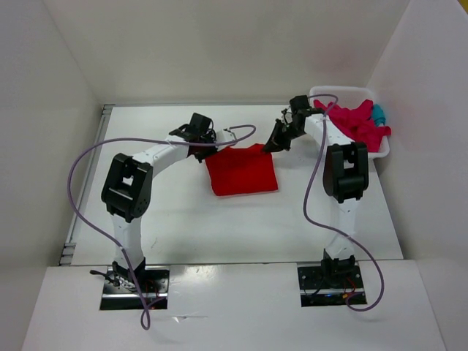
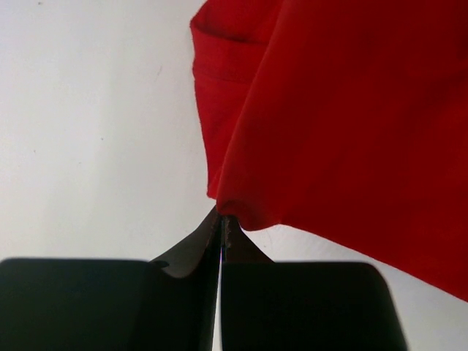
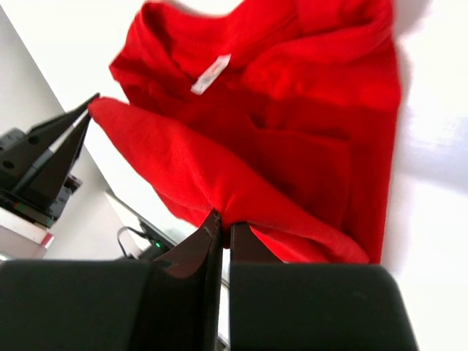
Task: Fold and stack the t-shirts
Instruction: Fold the long partially folded tshirt into a neat square
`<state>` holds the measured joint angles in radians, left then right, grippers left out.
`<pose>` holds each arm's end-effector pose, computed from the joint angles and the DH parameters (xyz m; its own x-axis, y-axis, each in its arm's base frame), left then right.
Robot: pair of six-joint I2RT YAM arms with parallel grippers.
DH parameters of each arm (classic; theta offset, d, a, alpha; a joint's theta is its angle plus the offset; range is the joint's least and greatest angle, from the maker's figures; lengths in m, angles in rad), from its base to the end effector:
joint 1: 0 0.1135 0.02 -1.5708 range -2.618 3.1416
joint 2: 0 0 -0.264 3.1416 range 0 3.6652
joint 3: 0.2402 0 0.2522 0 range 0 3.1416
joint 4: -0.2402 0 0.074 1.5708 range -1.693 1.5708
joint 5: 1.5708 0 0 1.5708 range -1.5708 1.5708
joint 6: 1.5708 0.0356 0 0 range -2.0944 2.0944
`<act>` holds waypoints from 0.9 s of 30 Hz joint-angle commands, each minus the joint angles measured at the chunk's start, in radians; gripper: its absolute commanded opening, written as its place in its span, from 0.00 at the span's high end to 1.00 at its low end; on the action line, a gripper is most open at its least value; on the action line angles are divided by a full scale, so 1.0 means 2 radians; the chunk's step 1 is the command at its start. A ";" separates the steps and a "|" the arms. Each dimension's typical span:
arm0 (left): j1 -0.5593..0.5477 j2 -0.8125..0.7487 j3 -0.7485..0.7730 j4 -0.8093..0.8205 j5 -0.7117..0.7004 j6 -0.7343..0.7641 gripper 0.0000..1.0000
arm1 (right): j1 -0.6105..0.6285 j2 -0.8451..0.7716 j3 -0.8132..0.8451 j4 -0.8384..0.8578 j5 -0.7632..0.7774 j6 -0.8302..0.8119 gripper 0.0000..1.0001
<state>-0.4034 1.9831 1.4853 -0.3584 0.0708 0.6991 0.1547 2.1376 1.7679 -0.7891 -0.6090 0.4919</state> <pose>0.4050 -0.1756 0.2084 -0.2523 0.8056 -0.5360 0.7794 0.4975 0.3808 0.4446 0.0899 0.2091 -0.9646 0.2417 -0.1054 0.1167 0.7499 0.6512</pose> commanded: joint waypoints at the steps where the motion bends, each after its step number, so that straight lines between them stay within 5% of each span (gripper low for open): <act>1: 0.011 0.011 0.028 0.022 -0.001 -0.013 1.00 | -0.014 0.019 0.023 0.055 -0.002 0.026 1.00; 4: 0.020 0.022 0.034 0.022 -0.005 -0.013 0.98 | -0.019 0.057 0.080 0.045 0.015 0.026 0.96; 6: 0.020 0.028 0.034 0.030 -0.012 -0.013 0.92 | -0.019 0.081 0.117 0.039 0.029 0.026 0.85; 12: 0.020 0.040 0.038 0.041 -0.047 -0.012 0.51 | -0.024 0.099 0.169 0.039 0.056 0.020 0.48; 14: 0.027 0.040 0.047 0.033 -0.061 -0.029 0.51 | -0.024 0.087 0.169 0.057 0.061 0.013 0.31; 17: 0.041 0.023 0.090 -0.015 -0.067 -0.051 0.51 | -0.014 0.049 0.148 0.073 0.071 -0.020 0.31; 21: 0.026 -0.014 0.107 -0.100 0.000 -0.045 0.45 | 0.004 0.001 0.073 0.086 0.107 -0.050 0.63; 22: 0.016 -0.014 0.107 -0.117 0.014 -0.045 0.42 | 0.004 0.001 0.060 0.092 0.098 -0.055 0.75; 23: -0.005 -0.014 0.107 -0.127 0.025 -0.045 0.40 | 0.009 0.001 0.043 0.092 0.085 -0.055 1.00; 27: -0.031 -0.008 0.072 -0.114 0.074 -0.066 0.38 | 0.022 0.034 0.045 0.083 0.080 -0.066 1.00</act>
<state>-0.4126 1.9766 1.6676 -0.5335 0.0917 0.6132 0.1749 2.1834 1.8683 -0.6563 -0.4458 0.4046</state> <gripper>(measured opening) 0.615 0.002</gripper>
